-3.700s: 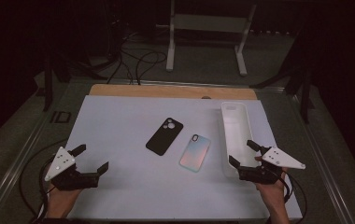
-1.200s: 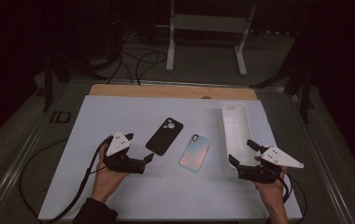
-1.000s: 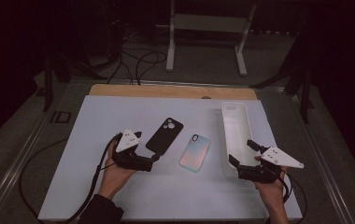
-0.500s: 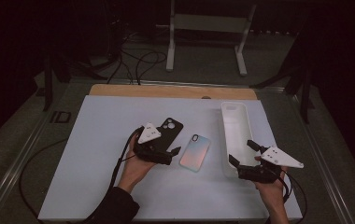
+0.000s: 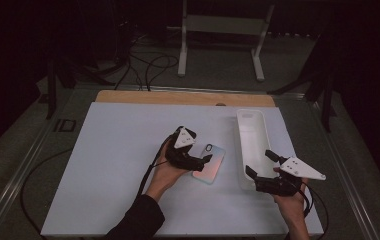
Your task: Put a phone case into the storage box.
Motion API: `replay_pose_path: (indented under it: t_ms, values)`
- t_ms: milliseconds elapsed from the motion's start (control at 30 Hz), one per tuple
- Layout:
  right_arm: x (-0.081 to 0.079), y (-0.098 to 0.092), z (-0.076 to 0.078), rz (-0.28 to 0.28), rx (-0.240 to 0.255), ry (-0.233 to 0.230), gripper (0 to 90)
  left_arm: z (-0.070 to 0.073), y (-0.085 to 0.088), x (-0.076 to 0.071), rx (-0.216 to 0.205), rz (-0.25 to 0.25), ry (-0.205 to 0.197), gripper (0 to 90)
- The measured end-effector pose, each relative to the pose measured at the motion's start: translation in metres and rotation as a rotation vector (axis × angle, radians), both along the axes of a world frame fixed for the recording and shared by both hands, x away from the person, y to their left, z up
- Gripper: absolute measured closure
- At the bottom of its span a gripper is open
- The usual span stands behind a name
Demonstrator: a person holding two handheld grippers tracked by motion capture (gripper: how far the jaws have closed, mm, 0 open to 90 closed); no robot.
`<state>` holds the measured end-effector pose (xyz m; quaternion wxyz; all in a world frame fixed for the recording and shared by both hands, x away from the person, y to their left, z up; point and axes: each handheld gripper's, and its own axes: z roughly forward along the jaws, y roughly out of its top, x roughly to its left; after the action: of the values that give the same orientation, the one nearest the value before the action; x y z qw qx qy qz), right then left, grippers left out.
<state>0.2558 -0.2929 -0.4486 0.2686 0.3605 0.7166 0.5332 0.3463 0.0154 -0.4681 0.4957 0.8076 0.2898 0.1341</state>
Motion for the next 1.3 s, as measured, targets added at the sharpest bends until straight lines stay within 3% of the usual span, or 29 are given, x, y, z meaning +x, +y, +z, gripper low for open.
replay_pose_path:
  t_ms: [200, 500, 600, 967, 1100, 1167, 1200, 1300]
  values:
    - [0.0, 0.0, 0.0, 0.001, 0.001, -0.002, 10.0, -0.008, -0.017, 0.008, 0.024, 0.003, 0.026, 23.6]
    - [0.0, -0.001, 0.001, 0.0, 0.005, -0.003, 10.0, -0.022, -0.039, 0.021, -0.002, -0.021, 0.085, 43.7]
    - [0.0, -0.001, 0.001, 0.002, 0.005, -0.004, 10.0, -0.028, -0.05, 0.025, -0.006, -0.03, 0.108, 45.8]
    - [-0.001, -0.002, 0.001, 0.001, 0.012, -0.002, 10.0, -0.044, -0.073, 0.039, 0.044, -0.042, 0.174, 66.6]
    - [0.0, -0.003, 0.001, 0.003, 0.016, 0.0, 10.0, -0.048, -0.081, 0.043, 0.089, -0.041, 0.178, 77.7]
    - [0.0, -0.003, 0.001, 0.002, 0.015, 0.001, 10.0, -0.049, -0.082, 0.044, 0.091, -0.043, 0.181, 82.1]
    - [0.0, -0.003, 0.001, 0.0, 0.018, 0.002, 10.0, -0.05, -0.085, 0.047, 0.115, -0.045, 0.18, 85.8]
    - [0.0, -0.004, 0.001, 0.0, 0.02, 0.001, 10.1, -0.051, -0.091, 0.05, 0.13, -0.05, 0.189, 89.4]
